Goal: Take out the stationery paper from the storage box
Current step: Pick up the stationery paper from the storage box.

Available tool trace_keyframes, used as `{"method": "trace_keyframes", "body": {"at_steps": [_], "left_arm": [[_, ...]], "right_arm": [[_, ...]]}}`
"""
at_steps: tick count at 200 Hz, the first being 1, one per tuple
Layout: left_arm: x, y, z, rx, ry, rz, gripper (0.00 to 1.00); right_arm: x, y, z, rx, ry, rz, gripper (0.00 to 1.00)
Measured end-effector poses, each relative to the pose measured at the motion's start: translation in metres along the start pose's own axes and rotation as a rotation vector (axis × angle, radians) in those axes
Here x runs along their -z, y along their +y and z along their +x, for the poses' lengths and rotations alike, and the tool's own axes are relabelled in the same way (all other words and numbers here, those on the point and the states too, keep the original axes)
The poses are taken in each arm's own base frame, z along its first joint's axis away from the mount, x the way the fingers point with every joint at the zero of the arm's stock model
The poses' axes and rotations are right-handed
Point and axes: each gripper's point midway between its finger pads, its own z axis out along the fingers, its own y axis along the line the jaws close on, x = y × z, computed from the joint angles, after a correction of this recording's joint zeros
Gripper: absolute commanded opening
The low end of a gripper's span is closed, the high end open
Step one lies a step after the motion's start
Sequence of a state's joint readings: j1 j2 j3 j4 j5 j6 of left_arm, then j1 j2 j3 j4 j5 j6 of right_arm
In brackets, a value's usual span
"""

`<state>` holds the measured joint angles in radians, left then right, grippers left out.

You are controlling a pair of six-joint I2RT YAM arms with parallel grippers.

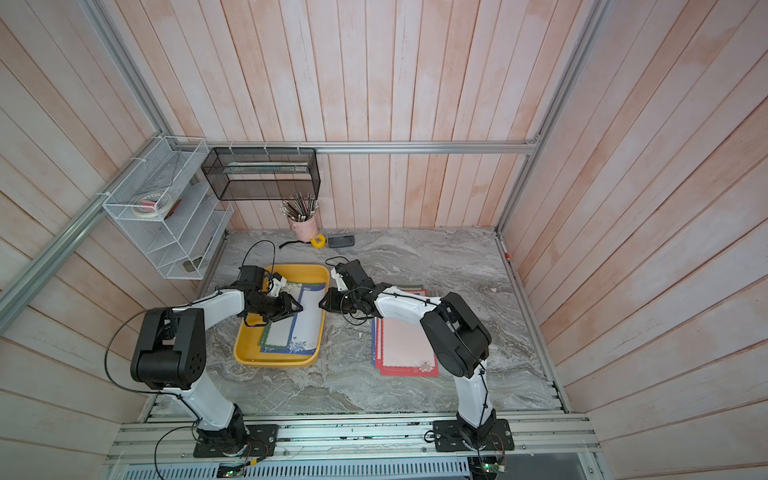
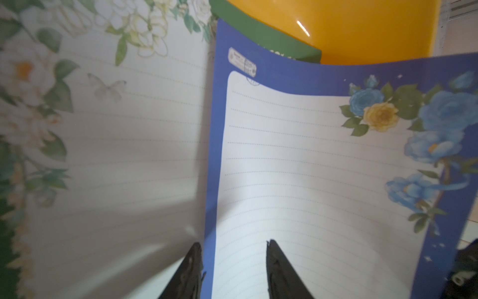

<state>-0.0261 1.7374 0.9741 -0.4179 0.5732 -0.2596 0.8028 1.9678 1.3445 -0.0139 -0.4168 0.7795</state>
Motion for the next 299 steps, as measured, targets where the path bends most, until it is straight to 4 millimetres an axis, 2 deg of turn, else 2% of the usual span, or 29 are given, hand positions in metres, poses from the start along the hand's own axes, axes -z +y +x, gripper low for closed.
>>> {"method": "trace_keyframes", "body": {"at_steps": [39,83,149,184,236,299], "left_arm": [[0.000,-0.004,-0.001,0.002,-0.003,0.022,0.43],[0.002,-0.008,-0.003,0.001,-0.012,0.036,0.42],[0.004,-0.010,-0.006,-0.007,-0.023,0.041,0.42],[0.004,-0.010,-0.006,-0.008,-0.024,0.041,0.42],[0.006,-0.012,-0.007,-0.014,-0.032,0.043,0.42],[0.010,-0.017,-0.011,-0.028,-0.050,0.057,0.41]], "right_arm": [[-0.001,0.005,-0.004,0.002,0.000,-0.002,0.31],[-0.006,0.004,-0.003,-0.003,0.021,0.009,0.45],[-0.004,0.020,-0.004,0.009,0.034,-0.020,0.60],[-0.008,0.018,-0.003,0.002,0.047,-0.011,0.62],[-0.008,0.014,-0.004,-0.005,0.045,0.016,0.59],[-0.008,0.005,-0.005,-0.004,0.034,0.061,0.34]]}}
